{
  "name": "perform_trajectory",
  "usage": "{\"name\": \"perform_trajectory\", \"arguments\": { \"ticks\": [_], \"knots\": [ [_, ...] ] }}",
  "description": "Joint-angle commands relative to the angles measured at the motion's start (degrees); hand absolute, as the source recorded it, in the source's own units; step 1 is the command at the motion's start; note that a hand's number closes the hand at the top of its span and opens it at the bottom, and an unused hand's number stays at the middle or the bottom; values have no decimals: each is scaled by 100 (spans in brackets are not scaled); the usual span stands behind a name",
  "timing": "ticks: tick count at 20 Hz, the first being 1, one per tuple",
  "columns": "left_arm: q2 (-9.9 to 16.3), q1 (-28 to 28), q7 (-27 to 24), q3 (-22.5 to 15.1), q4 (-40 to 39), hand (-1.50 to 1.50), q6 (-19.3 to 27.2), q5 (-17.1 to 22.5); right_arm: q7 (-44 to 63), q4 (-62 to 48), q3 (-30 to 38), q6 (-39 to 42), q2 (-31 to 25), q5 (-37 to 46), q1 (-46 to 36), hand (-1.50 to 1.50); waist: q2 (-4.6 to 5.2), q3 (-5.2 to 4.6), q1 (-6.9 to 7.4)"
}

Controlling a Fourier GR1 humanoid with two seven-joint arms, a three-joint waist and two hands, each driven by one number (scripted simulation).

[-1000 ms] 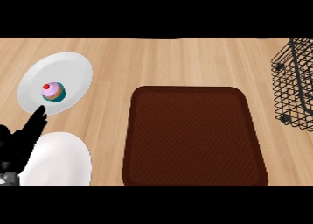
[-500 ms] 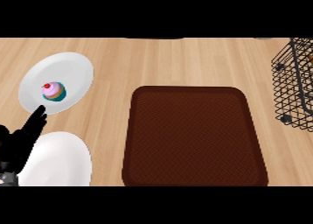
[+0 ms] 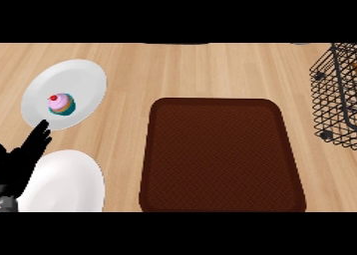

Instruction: Pick the croissant from the tray and place it in the tiered basket

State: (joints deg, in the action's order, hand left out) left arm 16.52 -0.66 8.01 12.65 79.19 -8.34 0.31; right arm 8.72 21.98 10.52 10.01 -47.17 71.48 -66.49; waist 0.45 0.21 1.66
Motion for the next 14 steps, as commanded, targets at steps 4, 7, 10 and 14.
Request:
{"name": "perform_trajectory", "arguments": {
  "ticks": [4,7,10,14],
  "knots": [
    [-96,242,-120,31,-447,0,38,-30,94,-116,485,-401,90,-396,-128,-150,4,-20,-53],
    [-207,-68,95,-117,-14,0,96,-103,-270,54,798,-752,-318,-656,-266,-150,-4,-14,-23],
    [-230,-131,-37,-101,-68,0,61,-85,-7,173,1206,-789,-502,-1009,-489,-150,-28,-19,-76],
    [-73,-131,-55,47,-141,0,0,-41,728,212,1634,-605,-799,-1329,-713,-150,-49,-25,-130]
  ]
}}
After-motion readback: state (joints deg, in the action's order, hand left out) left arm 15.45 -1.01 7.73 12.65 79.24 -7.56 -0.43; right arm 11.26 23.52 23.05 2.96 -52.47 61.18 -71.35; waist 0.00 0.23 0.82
